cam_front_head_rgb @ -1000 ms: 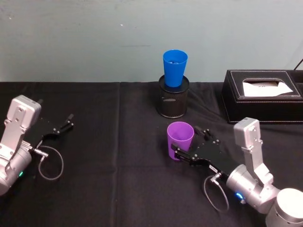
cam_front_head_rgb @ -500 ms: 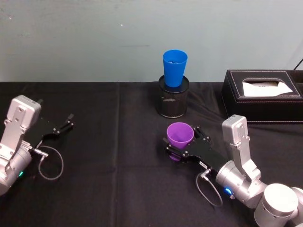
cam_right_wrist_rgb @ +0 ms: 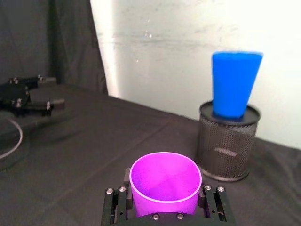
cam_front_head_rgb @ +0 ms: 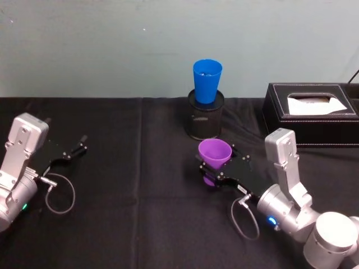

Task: Pick up one cup with a gripper and tap it against the other cup.

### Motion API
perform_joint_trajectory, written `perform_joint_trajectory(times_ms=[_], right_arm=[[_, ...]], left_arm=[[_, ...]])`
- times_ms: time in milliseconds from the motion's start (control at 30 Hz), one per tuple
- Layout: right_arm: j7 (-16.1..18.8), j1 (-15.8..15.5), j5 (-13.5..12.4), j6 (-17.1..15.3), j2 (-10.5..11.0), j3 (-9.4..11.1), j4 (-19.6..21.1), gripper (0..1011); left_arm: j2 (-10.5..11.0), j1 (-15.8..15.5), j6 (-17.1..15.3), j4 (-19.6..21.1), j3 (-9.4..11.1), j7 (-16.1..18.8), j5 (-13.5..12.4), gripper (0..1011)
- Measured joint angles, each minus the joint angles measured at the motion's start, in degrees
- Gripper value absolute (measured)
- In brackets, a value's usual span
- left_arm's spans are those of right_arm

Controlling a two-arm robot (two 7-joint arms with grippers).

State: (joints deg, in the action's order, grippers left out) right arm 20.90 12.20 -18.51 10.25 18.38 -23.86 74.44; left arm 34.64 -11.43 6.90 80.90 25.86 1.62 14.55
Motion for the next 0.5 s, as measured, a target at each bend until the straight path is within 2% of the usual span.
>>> perform_joint_trajectory(times_ms=[33, 67, 100, 233, 333, 500], right_arm=[[0.0, 0.0, 0.0, 0.0, 0.0, 0.0, 0.0, 744], [-0.8, -0.7, 0.1, -1.6, 0.5, 0.8, 2.8, 738], [-0.8, -0.7, 0.1, -1.6, 0.5, 0.8, 2.8, 736], [-1.6, -2.0, -0.2, -4.5, 1.5, 2.6, 8.4, 734], [-1.6, -2.7, -0.7, -5.4, 1.7, 3.6, 10.7, 735], [-1.1, -3.2, -0.8, -5.0, 1.6, 4.2, 11.2, 735]], left_arm=[[0.0, 0.0, 0.0, 0.0, 0.0, 0.0, 0.0, 1000], [0.0, 0.0, 0.0, 0.0, 0.0, 0.0, 0.0, 1000], [0.0, 0.0, 0.0, 0.0, 0.0, 0.0, 0.0, 1000], [0.0, 0.0, 0.0, 0.0, 0.0, 0.0, 0.0, 1000], [0.0, 0.0, 0.0, 0.0, 0.0, 0.0, 0.0, 1000], [0.0, 0.0, 0.0, 0.0, 0.0, 0.0, 0.0, 1000]])
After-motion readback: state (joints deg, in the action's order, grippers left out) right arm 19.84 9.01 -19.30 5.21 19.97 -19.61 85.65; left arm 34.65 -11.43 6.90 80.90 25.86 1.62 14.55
